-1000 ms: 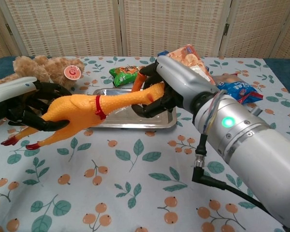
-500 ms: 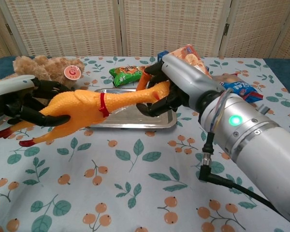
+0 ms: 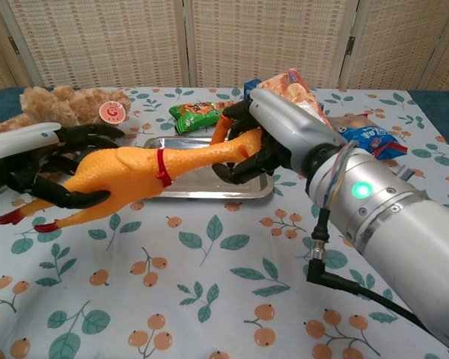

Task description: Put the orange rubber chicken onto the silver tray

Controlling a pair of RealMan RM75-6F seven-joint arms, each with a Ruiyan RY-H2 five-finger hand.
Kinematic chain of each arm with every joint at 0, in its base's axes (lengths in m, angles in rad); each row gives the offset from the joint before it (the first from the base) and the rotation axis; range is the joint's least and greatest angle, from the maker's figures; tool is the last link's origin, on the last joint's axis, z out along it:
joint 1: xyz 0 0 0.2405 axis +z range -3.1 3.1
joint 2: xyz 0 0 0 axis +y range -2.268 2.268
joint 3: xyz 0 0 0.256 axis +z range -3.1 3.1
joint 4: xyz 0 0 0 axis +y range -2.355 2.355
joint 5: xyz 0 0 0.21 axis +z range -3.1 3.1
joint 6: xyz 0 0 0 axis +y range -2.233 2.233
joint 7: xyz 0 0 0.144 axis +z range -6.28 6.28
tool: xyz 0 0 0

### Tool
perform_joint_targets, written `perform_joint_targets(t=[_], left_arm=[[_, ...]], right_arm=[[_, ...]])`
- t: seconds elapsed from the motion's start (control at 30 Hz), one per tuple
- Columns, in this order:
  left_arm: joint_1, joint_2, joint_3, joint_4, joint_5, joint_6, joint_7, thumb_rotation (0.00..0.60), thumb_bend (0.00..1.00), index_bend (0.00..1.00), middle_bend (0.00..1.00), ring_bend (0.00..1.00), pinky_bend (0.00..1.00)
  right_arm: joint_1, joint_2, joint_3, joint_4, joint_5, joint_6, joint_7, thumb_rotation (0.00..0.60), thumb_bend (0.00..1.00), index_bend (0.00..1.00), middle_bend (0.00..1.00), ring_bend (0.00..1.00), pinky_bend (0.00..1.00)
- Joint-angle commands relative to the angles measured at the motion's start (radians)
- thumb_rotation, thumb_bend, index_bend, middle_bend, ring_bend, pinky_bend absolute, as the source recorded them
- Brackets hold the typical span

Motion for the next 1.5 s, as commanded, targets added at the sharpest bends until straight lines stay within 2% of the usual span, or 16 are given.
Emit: perform_joint_targets(t=[0.03,0.37,0.47,0.53,0.67,0.7,0.77,0.87,0.97,1.2,1.27,1.3,1.33,1.4,1.47,1.5], left_arm=[[-0.018,0.030,0.008,-0.024,-0.021,-0.044,0.000,0.600,0.32,0.00,0.00,0.00,0.11],[-0.039,0.055,0.006,-0.044,-0.047,-0.085,-0.036,0.600,0.30,0.00,0.00,0.00,0.10],[-0.041,0.048,0.003,-0.047,-0.069,-0.073,-0.026,0.600,0.33,0.00,0.00,0.01,0.16],[-0.039,0.040,-0.006,-0.050,-0.097,-0.061,-0.032,0.600,0.36,0.11,0.09,0.10,0.28],[-0.033,0.007,-0.023,-0.047,-0.137,-0.010,-0.020,0.600,0.58,0.63,0.60,0.54,0.71],[-0.031,-0.003,-0.027,-0.048,-0.143,-0.001,-0.026,0.600,0.66,0.73,0.70,0.63,0.79],[-0.028,-0.010,-0.030,-0.048,-0.144,0.009,-0.029,0.600,0.77,0.82,0.80,0.72,0.88],[-0.028,-0.013,-0.026,-0.047,-0.133,0.013,-0.026,0.600,0.91,0.85,0.84,0.75,0.91],[-0.028,-0.012,-0.026,-0.052,-0.127,0.017,-0.024,0.600,0.97,0.86,0.85,0.76,0.91],[-0.026,-0.012,-0.026,-0.057,-0.127,0.024,-0.023,0.600,0.98,0.87,0.86,0.77,0.93],[-0.018,-0.022,-0.030,-0.054,-0.122,0.049,-0.025,0.600,0.89,0.85,0.83,0.76,0.91],[-0.018,-0.022,-0.023,-0.054,-0.119,0.045,-0.019,0.600,0.81,0.78,0.78,0.72,0.88],[-0.020,-0.016,-0.018,-0.059,-0.122,0.029,-0.023,0.600,0.71,0.65,0.70,0.65,0.80],[-0.028,0.008,-0.017,-0.071,-0.132,-0.017,-0.051,0.600,0.52,0.25,0.36,0.36,0.54],[-0.034,0.025,-0.016,-0.069,-0.119,-0.044,-0.069,0.600,0.43,0.04,0.09,0.10,0.29],[-0.034,0.033,-0.017,-0.067,-0.103,-0.054,-0.086,0.600,0.40,0.01,0.02,0.03,0.19]], right_arm=[[0.000,0.000,-0.002,-0.001,0.000,0.001,-0.003,0.600,0.35,0.86,0.57,0.63,0.68],[0.000,0.004,-0.004,-0.002,0.000,0.003,-0.004,0.600,0.35,0.86,0.57,0.63,0.68],[0.000,0.005,-0.003,-0.002,-0.001,0.002,-0.001,0.600,0.35,0.86,0.57,0.63,0.68],[0.000,0.007,-0.002,-0.001,0.000,0.001,0.001,0.600,0.35,0.86,0.57,0.63,0.68],[0.000,0.009,-0.001,0.003,0.002,0.000,0.005,0.600,0.35,0.86,0.57,0.63,0.68],[0.000,0.010,0.000,0.003,0.003,-0.001,0.006,0.600,0.35,0.86,0.57,0.63,0.68],[0.000,0.010,0.000,0.006,0.003,-0.001,0.007,0.600,0.35,0.86,0.57,0.63,0.68],[0.000,0.010,-0.001,0.007,0.003,-0.002,0.009,0.600,0.35,0.86,0.57,0.63,0.68],[0.000,0.010,-0.002,0.007,0.003,-0.002,0.010,0.600,0.35,0.86,0.57,0.63,0.68],[-0.001,0.011,-0.003,0.004,0.001,0.001,0.010,0.600,0.35,0.86,0.57,0.63,0.68],[-0.001,0.012,-0.003,0.001,0.000,0.003,0.009,0.600,0.35,0.86,0.57,0.63,0.68],[-0.002,0.013,-0.003,-0.001,0.000,0.004,0.008,0.600,0.35,0.86,0.57,0.63,0.68],[-0.002,0.014,-0.003,-0.002,0.000,0.005,0.007,0.600,0.35,0.86,0.57,0.63,0.68],[-0.003,0.015,-0.003,-0.003,0.001,0.006,0.006,0.600,0.35,0.86,0.57,0.63,0.68],[-0.003,0.017,-0.004,-0.004,0.000,0.006,0.006,0.600,0.35,0.86,0.57,0.63,0.68],[-0.004,0.018,-0.005,-0.003,0.001,0.006,0.005,0.600,0.35,0.86,0.57,0.63,0.68]])
